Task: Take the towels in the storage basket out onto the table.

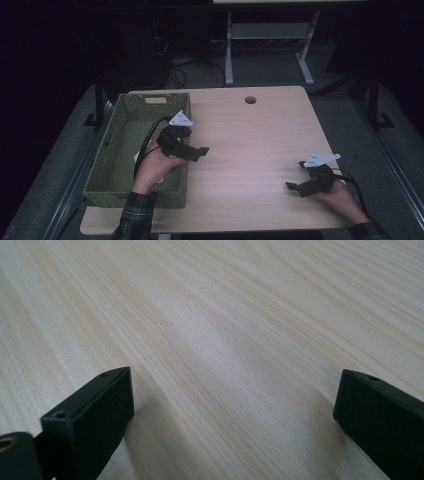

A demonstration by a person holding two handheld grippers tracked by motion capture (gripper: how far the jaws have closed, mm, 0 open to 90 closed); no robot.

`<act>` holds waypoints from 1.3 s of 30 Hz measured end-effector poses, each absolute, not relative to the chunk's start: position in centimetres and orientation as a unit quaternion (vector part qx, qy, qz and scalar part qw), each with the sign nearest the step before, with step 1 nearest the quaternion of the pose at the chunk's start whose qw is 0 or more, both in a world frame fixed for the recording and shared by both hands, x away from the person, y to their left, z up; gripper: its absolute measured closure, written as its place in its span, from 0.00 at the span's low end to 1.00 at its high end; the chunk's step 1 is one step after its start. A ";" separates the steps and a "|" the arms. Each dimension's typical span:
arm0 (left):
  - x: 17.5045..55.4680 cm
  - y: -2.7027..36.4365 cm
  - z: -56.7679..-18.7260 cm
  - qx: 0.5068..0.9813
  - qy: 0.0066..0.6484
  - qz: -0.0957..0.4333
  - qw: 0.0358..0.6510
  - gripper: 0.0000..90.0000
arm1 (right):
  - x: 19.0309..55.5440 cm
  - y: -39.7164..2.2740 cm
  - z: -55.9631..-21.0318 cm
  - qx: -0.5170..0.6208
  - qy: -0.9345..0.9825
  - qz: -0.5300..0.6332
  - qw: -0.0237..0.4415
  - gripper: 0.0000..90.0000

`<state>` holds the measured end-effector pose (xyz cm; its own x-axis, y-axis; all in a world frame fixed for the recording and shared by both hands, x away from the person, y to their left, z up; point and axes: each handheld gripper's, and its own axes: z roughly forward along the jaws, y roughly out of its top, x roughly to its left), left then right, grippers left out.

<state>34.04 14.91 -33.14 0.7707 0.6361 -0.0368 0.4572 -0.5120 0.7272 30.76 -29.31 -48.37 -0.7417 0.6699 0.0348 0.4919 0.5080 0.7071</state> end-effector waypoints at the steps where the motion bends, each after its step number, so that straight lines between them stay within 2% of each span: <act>1: 34.1 15.1 -33.1 0.860 0.320 0.119 0.379 0.15 | 30.8 -29.3 -48.4 0.338 0.860 0.363 0.124 0.03; 24: 34.7 21.5 -33.3 0.837 0.379 0.150 0.365 0.15 | 30.8 -29.3 -48.4 0.338 0.860 0.363 0.123 0.03; 39: 35.3 25.0 -34.4 0.836 0.385 0.163 0.356 0.15 | 30.8 -29.3 -48.4 0.338 0.860 0.363 0.123 0.03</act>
<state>35.28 25.03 -34.38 0.6501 0.7598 -0.0023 0.5283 -0.4498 0.7201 30.77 -29.29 -48.37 -0.7410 0.6707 0.0339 0.4922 0.5081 0.7068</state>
